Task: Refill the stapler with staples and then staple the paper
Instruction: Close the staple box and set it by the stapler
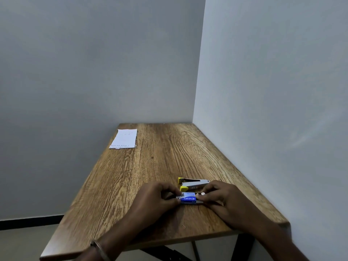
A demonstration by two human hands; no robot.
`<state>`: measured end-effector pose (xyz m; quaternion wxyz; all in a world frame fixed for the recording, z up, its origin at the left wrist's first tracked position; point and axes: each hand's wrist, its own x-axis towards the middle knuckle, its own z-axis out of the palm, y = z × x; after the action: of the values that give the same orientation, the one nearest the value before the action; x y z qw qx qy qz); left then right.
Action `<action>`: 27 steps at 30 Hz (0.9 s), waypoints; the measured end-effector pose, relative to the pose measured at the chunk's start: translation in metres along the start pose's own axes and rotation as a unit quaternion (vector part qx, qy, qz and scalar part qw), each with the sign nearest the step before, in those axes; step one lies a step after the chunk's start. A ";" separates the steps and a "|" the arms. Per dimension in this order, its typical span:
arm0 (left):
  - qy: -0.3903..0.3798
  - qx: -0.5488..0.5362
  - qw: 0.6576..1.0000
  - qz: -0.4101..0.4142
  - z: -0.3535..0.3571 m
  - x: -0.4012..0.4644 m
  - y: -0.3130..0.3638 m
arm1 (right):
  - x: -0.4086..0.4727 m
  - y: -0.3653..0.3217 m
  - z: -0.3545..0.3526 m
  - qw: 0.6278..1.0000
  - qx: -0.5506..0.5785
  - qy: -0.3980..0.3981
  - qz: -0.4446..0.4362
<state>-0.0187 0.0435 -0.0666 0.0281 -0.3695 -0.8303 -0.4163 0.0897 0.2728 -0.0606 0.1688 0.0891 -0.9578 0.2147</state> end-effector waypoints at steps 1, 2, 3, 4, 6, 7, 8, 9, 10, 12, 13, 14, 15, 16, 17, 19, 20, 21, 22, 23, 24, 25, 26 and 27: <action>0.000 0.003 1.000 0.000 0.000 0.000 0.000 | 0.000 0.000 0.000 1.000 0.002 0.004 0.002; 0.000 0.005 1.000 0.001 0.000 0.000 0.000 | 0.001 0.000 0.001 1.000 0.004 0.009 0.002; 0.000 0.006 1.000 0.002 0.000 0.001 0.000 | 0.001 0.000 0.001 1.000 0.007 0.015 0.001; 0.000 0.005 1.000 0.002 0.000 0.001 0.000 | 0.001 0.000 0.002 1.000 0.011 0.020 0.001; -0.001 0.002 1.000 0.003 0.000 0.001 0.000 | 0.002 -0.002 0.002 0.999 0.024 0.032 -0.001; -0.001 0.002 1.000 0.003 0.000 0.001 0.000 | 0.002 -0.002 0.002 0.999 0.034 0.041 0.000; 0.000 0.003 1.000 0.003 0.000 0.001 0.000 | 0.001 -0.003 0.002 0.998 0.044 0.051 0.002; 0.001 0.003 1.000 0.004 0.000 0.000 0.000 | 0.001 -0.003 0.002 0.997 0.049 0.057 0.003; 0.003 0.004 1.000 0.006 0.000 0.000 0.000 | 0.001 -0.004 0.002 0.997 0.052 0.058 0.003; 0.004 0.004 1.000 0.009 0.000 0.000 0.000 | 0.001 -0.005 0.003 0.997 0.052 0.059 0.001; 0.003 0.004 1.000 0.009 0.000 0.000 0.000 | 0.001 -0.005 0.003 0.997 0.050 0.061 0.004; 0.002 0.004 1.000 0.009 0.000 0.000 0.000 | 0.001 -0.006 0.003 0.997 0.050 0.064 0.012; 0.001 0.005 1.000 0.007 0.000 0.000 0.000 | 0.002 -0.006 0.003 0.996 0.053 0.065 0.024; 0.000 0.005 1.000 0.006 0.000 0.000 0.000 | 0.001 -0.006 0.003 0.996 0.056 0.065 0.035; -0.001 0.005 1.000 0.005 0.000 0.001 0.000 | 0.001 -0.006 0.003 0.996 0.053 0.065 0.041; -0.001 0.005 1.000 0.004 0.000 0.001 -0.001 | 0.001 -0.006 0.003 0.996 0.038 0.067 0.040; -0.001 0.005 1.000 0.005 0.000 0.000 -0.001 | 0.002 -0.006 0.003 0.996 0.040 0.066 0.039; 0.000 0.005 1.000 0.006 0.000 0.000 -0.001 | 0.002 -0.006 0.003 0.996 0.048 0.064 0.037; 0.002 0.006 1.000 0.007 0.001 0.001 -0.001 | 0.002 -0.006 0.002 0.996 0.056 0.062 0.035; 0.003 0.007 1.000 0.007 0.001 0.000 -0.001 | 0.002 -0.006 0.002 0.995 0.063 0.063 0.035; 0.004 0.007 1.000 0.007 0.001 0.001 -0.001 | 0.002 -0.006 0.002 0.995 0.068 0.065 0.035; 0.003 0.007 1.000 0.006 0.001 0.001 -0.001 | 0.002 -0.007 0.002 0.994 0.072 0.068 0.037; 0.003 0.007 1.000 0.005 0.001 0.000 -0.001 | 0.003 -0.007 0.002 0.994 0.075 0.071 0.040; 0.003 0.007 1.000 0.004 0.001 0.000 -0.001 | 0.003 -0.007 0.003 0.993 0.077 0.072 0.047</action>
<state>-0.0195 0.0441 -0.0683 0.0346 -0.3714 -0.8318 -0.4112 0.0874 0.2645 -0.0591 0.2202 0.0413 -0.9270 0.3009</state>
